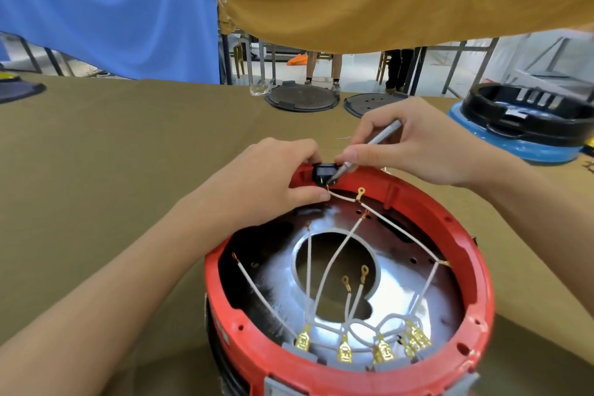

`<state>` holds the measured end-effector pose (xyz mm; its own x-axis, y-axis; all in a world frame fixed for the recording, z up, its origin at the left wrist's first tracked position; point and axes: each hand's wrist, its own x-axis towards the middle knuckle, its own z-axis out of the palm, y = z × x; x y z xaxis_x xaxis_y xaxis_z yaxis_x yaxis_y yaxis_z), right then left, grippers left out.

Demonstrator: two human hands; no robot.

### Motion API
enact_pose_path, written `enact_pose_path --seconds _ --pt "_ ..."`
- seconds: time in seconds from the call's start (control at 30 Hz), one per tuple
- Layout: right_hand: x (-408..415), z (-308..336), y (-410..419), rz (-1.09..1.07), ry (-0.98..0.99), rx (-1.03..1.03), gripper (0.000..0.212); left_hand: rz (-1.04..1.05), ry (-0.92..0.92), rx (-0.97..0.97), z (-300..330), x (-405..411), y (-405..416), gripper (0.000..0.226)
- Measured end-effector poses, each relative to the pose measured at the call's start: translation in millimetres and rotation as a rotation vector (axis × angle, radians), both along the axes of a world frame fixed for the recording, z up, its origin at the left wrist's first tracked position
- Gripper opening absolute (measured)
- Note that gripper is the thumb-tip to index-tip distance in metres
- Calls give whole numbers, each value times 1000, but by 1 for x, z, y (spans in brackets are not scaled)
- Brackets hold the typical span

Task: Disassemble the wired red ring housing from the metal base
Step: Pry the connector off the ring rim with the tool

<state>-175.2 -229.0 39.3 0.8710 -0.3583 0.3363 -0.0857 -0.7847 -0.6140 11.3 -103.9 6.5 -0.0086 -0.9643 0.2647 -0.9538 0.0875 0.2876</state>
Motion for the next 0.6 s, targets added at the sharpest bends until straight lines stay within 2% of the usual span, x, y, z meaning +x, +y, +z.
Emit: enact_pose_path --seconds 0.2,0.33,0.37,0.43,0.6 --pt "6 9 21 0 111 -351 11 -11 -25 -18 -1 0 0 32" --pt "9 6 35 30 199 -597 17 -16 -29 -6 0 0 0 31" --pt "8 5 36 32 183 -595 20 -16 -30 -10 0 1 0 30" --pt "3 3 32 17 118 -462 22 -11 -36 -22 0 0 0 32" --pt "0 -2 19 -15 -10 -224 13 4 -18 -22 0 0 0 33"
